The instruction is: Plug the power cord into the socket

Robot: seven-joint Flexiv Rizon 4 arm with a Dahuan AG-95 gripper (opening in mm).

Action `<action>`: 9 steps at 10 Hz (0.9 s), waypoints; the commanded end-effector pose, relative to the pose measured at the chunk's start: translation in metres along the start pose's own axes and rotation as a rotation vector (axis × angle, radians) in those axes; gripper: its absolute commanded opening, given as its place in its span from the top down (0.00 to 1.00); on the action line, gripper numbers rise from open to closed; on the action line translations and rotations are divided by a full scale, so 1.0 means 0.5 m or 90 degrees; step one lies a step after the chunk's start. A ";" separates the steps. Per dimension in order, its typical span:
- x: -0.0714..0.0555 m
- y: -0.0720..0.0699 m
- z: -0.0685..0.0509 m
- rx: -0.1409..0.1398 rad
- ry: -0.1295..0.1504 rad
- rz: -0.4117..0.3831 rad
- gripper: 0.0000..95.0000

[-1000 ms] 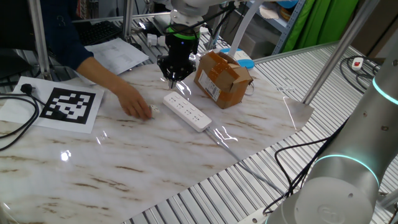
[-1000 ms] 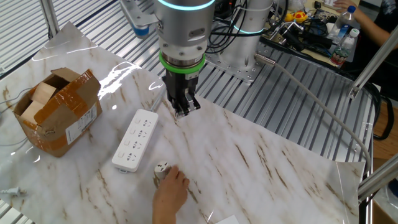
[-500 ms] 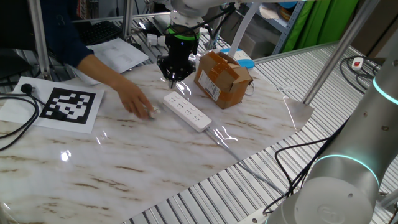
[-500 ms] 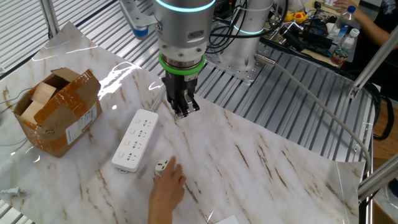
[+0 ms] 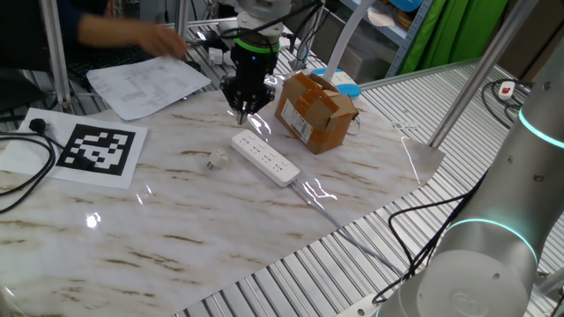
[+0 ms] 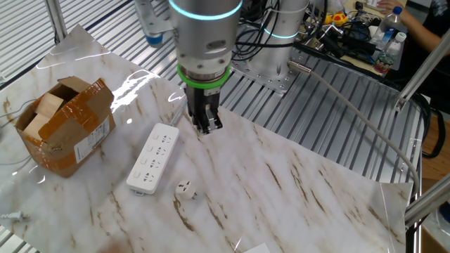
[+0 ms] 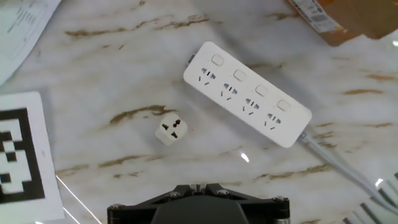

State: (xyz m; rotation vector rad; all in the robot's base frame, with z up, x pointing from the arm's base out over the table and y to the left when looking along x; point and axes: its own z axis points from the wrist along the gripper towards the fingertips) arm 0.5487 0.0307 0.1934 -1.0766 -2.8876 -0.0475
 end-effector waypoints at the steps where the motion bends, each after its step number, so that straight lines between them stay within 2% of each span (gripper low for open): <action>1: -0.036 0.013 0.020 0.006 -0.012 0.061 1.00; 2: -0.052 0.015 0.026 0.002 0.001 0.097 1.00; 3: -0.062 0.016 0.031 -0.013 0.015 0.104 1.00; 5: -0.076 0.034 0.054 -0.024 0.035 0.161 1.00; 7: -0.079 0.054 0.077 -0.005 0.045 0.202 1.00; 9: -0.081 0.067 0.093 0.002 0.050 0.220 1.00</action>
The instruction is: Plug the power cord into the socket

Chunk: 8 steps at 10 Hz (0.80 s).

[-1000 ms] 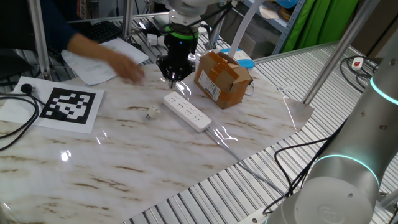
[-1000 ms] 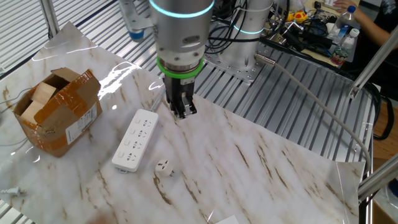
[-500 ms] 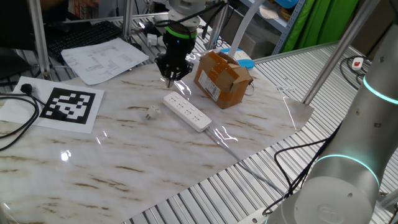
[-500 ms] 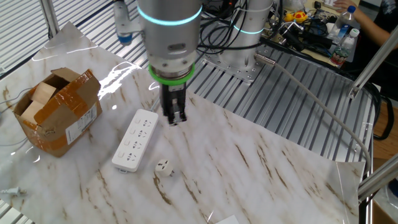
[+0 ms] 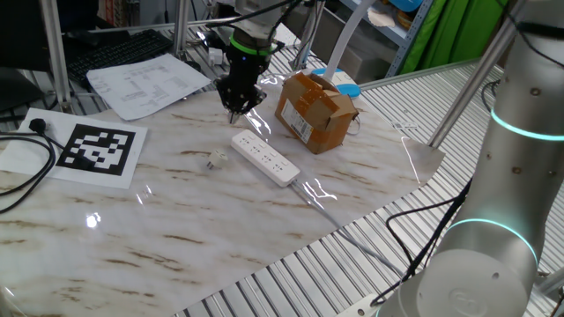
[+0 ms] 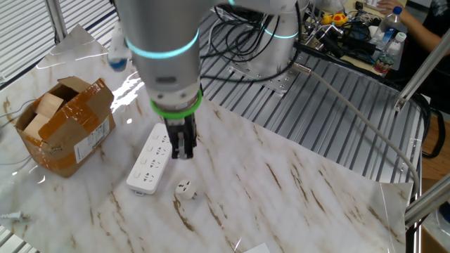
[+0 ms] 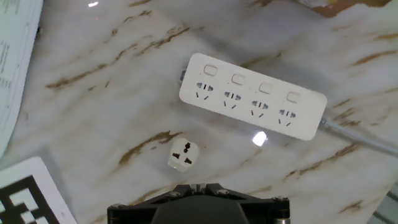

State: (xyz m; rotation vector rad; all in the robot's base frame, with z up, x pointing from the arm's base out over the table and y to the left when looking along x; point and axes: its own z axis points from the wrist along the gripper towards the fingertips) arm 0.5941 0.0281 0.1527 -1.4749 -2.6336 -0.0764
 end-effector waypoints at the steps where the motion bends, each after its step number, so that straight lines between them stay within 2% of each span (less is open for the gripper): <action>1: -0.001 0.016 0.021 0.009 0.014 0.031 1.00; 2: -0.002 0.022 0.028 0.003 0.028 0.042 1.00; 4: -0.003 0.026 0.034 0.005 0.033 0.043 1.00; 6: -0.004 0.033 0.046 0.008 0.047 0.044 1.00; 7: -0.005 0.035 0.049 0.013 0.045 0.037 1.00; 8: -0.017 0.041 0.063 0.014 0.045 0.032 1.00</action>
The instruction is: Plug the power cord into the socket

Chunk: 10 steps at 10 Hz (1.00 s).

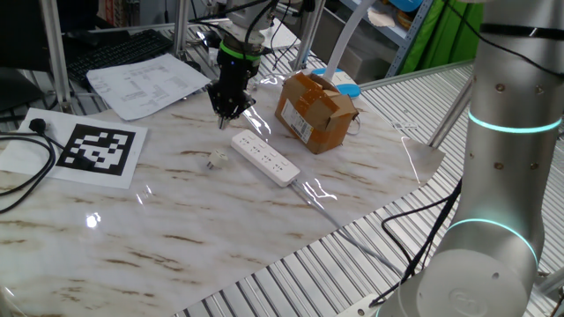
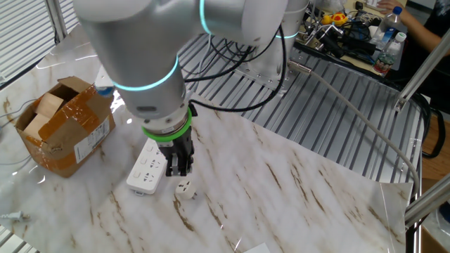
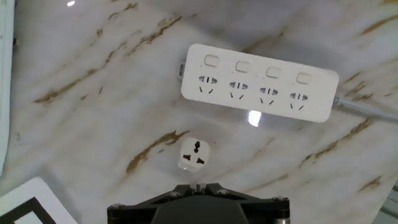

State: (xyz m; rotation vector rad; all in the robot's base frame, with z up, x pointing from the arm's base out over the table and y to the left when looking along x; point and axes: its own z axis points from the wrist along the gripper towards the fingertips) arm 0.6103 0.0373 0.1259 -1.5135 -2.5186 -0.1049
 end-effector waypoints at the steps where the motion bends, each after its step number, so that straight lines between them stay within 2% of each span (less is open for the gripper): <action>1: -0.021 0.004 0.020 0.000 0.001 -0.008 1.00; 2: -0.024 -0.003 0.031 -0.003 0.009 -0.012 1.00; 4: -0.022 -0.015 0.056 -0.005 0.013 0.007 1.00; 5: -0.022 -0.017 0.064 -0.005 0.016 0.019 0.80; 8: -0.043 -0.017 0.094 -0.012 0.039 0.033 0.80; 9: -0.062 -0.013 0.107 -0.013 0.051 0.048 0.60; 10: -0.067 -0.010 0.112 -0.007 0.063 0.081 0.60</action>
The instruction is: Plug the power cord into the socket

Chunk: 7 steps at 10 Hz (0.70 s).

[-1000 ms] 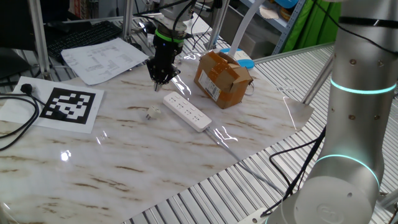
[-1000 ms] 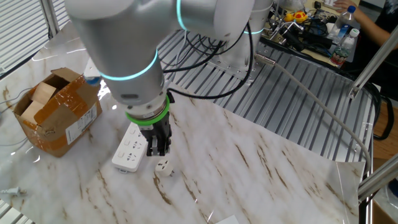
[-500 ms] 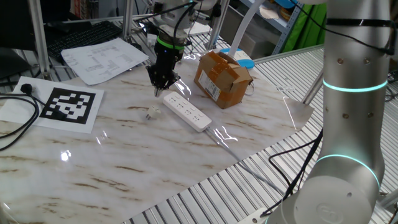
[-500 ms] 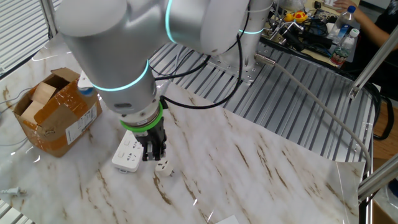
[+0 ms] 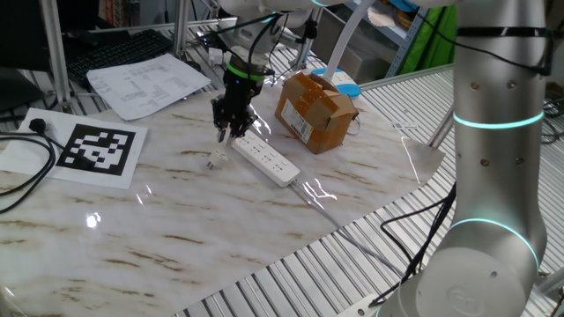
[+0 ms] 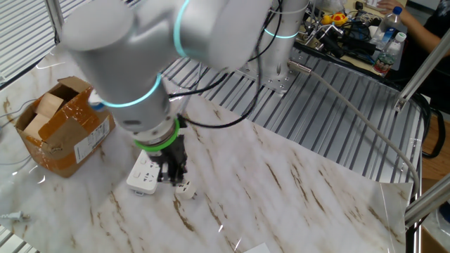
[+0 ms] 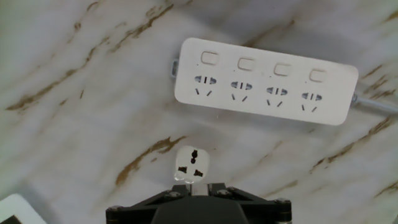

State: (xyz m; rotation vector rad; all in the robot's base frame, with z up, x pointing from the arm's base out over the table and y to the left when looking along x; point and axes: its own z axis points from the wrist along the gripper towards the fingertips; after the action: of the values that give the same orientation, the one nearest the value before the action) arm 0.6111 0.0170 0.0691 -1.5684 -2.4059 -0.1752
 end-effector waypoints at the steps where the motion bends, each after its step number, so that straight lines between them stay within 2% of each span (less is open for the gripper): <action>1: -0.009 0.003 0.009 0.010 0.026 0.080 0.60; 2: -0.009 0.003 0.009 0.011 0.035 0.102 0.60; 4: -0.012 0.004 0.011 0.011 0.031 0.118 0.60; 7: -0.012 0.007 0.021 -0.001 0.040 0.128 0.60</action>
State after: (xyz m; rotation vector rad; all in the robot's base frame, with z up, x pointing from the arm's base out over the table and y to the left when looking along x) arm 0.6165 0.0155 0.0573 -1.7651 -2.1793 -0.1849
